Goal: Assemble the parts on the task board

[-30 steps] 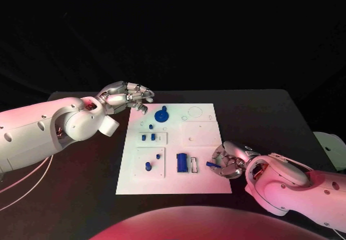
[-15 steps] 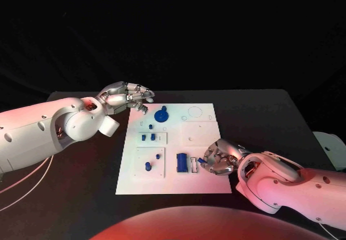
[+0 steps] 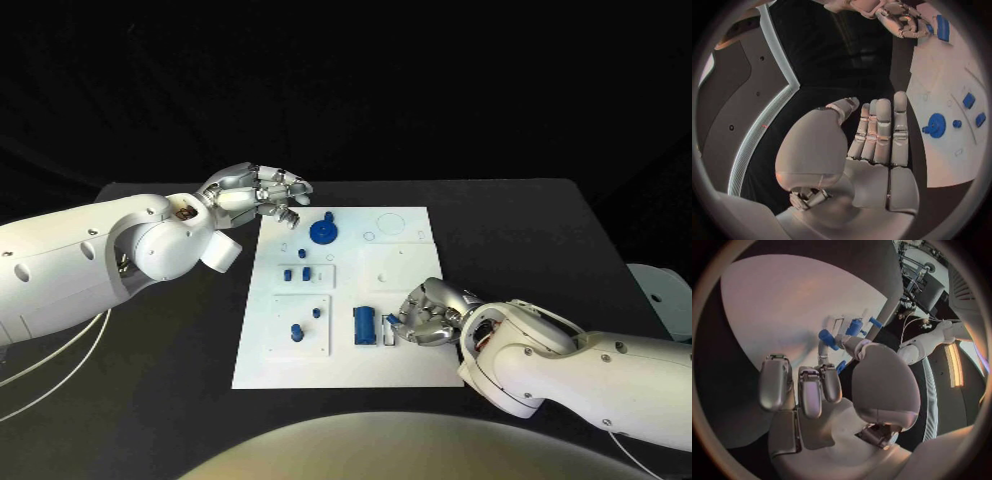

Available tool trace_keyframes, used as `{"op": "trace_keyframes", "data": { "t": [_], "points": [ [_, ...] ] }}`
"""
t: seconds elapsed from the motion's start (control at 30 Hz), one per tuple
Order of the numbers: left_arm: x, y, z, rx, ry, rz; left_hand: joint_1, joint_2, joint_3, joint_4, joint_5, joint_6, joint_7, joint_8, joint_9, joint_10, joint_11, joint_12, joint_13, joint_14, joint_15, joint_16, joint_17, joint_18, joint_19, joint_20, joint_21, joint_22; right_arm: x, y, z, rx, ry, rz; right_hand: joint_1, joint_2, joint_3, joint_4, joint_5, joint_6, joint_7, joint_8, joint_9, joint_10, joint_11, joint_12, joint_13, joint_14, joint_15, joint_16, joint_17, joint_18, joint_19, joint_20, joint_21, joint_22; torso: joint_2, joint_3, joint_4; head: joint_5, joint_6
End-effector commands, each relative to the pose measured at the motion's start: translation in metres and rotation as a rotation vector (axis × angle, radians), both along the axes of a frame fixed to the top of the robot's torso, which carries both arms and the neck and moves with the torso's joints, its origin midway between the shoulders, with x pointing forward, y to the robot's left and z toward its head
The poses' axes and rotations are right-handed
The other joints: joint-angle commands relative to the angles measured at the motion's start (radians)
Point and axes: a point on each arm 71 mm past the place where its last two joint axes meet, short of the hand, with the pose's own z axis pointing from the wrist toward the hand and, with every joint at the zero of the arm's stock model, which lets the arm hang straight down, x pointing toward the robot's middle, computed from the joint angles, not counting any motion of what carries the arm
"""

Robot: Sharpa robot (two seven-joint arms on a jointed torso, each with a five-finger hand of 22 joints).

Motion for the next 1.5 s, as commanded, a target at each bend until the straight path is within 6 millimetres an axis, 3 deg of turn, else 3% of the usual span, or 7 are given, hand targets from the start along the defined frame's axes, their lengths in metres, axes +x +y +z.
{"op": "trace_keyframes", "data": {
  "t": [0.03, 0.37, 0.77, 1.5],
  "points": [
    [-0.0008, -0.0023, 0.0006, -0.009, 0.001, -0.019, -0.004, -0.002, 0.000, 0.005, 0.006, -0.005, 0.000, 0.006, 0.001, -0.006, 0.000, 0.006, -0.002, -0.008, -0.001, -0.006, 0.000, 0.009, 0.004, 0.001, -0.005, -0.001, -0.0006, 0.0017, -0.0029, -0.004, 0.030, -0.002, -0.014, -0.002, -0.001, 0.009, -0.004, 0.021, -0.014, -0.002, -0.001, 0.029, -0.002, 0.005, 0.148, 0.106, 0.003, 0.006, 0.263, -0.001, 0.027, 0.002, -0.001, 0.182, 0.000, -0.0002, -0.0004, -0.001, 0.000],
    [-0.0009, -0.0022, 0.0003, -0.003, 0.004, -0.020, -0.002, -0.001, 0.001, 0.005, 0.008, -0.008, 0.000, 0.004, 0.001, -0.007, 0.000, 0.006, -0.002, -0.009, -0.001, -0.006, 0.000, 0.009, 0.004, 0.001, -0.006, -0.001, 0.0002, 0.0058, -0.0046, -0.005, 0.034, 0.003, -0.032, -0.006, -0.007, 0.014, -0.011, 0.025, -0.015, -0.003, -0.004, 0.030, -0.003, 0.005, 0.148, 0.106, 0.003, 0.006, 0.263, 0.000, 0.027, 0.001, -0.004, 0.181, 0.000, 0.0000, -0.0003, -0.001, 0.000],
    [-0.0011, -0.0016, -0.0001, 0.002, 0.007, -0.021, -0.002, -0.001, 0.002, 0.004, 0.008, -0.009, 0.001, 0.004, 0.000, -0.007, 0.000, 0.006, -0.002, -0.009, -0.001, -0.006, 0.000, 0.009, 0.004, 0.001, -0.007, -0.001, 0.0003, 0.0057, -0.0050, -0.007, 0.036, 0.006, -0.091, -0.014, -0.042, 0.044, -0.050, 0.041, -0.017, -0.006, -0.015, 0.031, -0.004, 0.007, 0.151, 0.106, 0.002, 0.006, 0.263, 0.000, 0.027, 0.000, -0.007, 0.181, -0.001, -0.0003, -0.0002, -0.001, 0.000],
    [-0.0019, -0.0012, -0.0006, 0.019, 0.006, -0.029, 0.000, -0.001, 0.002, 0.004, 0.010, -0.014, 0.002, 0.002, 0.000, -0.007, 0.001, 0.007, -0.002, -0.009, -0.001, -0.005, 0.000, 0.009, 0.005, 0.001, -0.008, -0.001, -0.0003, 0.0087, -0.0043, -0.001, 0.030, 0.028, -0.114, -0.015, -0.079, 0.068, -0.102, 0.044, -0.016, -0.012, -0.025, 0.029, -0.003, 0.002, 0.147, 0.106, 0.002, 0.006, 0.263, 0.002, 0.024, 0.001, -0.018, 0.178, 0.000, -0.0003, -0.0008, -0.001, 0.000]
  ]
}}
